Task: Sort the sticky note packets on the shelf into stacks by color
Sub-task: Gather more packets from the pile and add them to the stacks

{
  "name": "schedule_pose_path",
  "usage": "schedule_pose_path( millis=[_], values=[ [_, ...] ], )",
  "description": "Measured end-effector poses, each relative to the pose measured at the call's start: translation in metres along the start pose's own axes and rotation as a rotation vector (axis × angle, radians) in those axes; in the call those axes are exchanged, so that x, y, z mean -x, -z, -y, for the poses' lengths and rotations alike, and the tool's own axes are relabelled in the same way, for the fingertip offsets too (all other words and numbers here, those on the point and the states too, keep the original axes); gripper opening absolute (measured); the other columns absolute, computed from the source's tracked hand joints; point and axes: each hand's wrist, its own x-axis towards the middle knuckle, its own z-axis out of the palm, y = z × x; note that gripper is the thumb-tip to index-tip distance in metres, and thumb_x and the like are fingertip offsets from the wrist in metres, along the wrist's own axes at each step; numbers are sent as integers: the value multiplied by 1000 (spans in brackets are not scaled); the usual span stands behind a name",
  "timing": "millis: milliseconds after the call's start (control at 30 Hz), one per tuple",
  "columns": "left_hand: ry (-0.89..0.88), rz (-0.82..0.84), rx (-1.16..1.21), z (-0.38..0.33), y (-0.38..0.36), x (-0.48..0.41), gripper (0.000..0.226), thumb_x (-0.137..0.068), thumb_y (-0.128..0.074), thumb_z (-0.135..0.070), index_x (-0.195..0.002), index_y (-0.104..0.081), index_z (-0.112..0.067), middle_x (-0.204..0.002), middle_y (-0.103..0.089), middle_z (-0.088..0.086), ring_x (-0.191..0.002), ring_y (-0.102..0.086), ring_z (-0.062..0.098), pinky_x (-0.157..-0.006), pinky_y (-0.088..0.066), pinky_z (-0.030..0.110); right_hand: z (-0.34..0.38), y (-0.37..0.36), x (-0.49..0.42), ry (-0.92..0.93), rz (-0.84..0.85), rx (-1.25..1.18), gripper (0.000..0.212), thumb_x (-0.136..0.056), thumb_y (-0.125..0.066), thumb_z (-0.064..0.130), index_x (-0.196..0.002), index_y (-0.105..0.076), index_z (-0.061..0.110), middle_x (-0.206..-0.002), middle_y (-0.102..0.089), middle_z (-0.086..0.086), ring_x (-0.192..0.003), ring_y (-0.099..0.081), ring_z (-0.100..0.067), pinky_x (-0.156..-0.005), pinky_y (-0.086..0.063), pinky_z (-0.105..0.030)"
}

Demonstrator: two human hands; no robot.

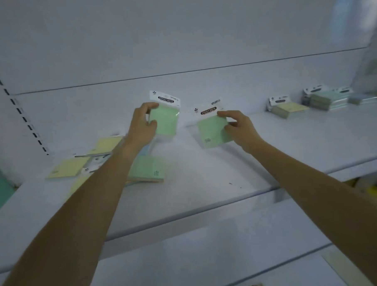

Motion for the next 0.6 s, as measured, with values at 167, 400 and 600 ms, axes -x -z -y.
schedule_pose_path(
  millis=[167, 400, 600],
  values=[
    [-11, 42, 70, -42, -56, 0, 46, -78, -44, 6, -123, -47, -6, -121, -45, 17, -117, -46, 31, -100, -43, 52, -17, 63, 13, -49, -100, 2, 52, -79, -36, -12, -119, -58, 14, -120, -53, -8, -82, -51, -18, -61, -41, -12],
    [-72, 126, 170, -130, -172, 7, 45, -78, -45, 5, -122, -46, -7, -117, -42, 12, -109, -51, 36, -97, -45, 55, -39, 190, 37, -96, -239, -5, 50, -82, -35, -13, -122, -56, 9, -116, -50, -5, -68, -49, -3, -44, -36, -1],
    [-76, 124, 208, -203, -277, 21, 47, -80, -44, 9, -125, -45, -6, -112, -37, 4, -114, -47, 33, -100, -43, 50, -71, 306, 47, -100, -246, 43, 49, -83, -36, -11, -120, -56, 13, -119, -46, -1, -93, -52, -19, -62, -43, -13]
  ],
)
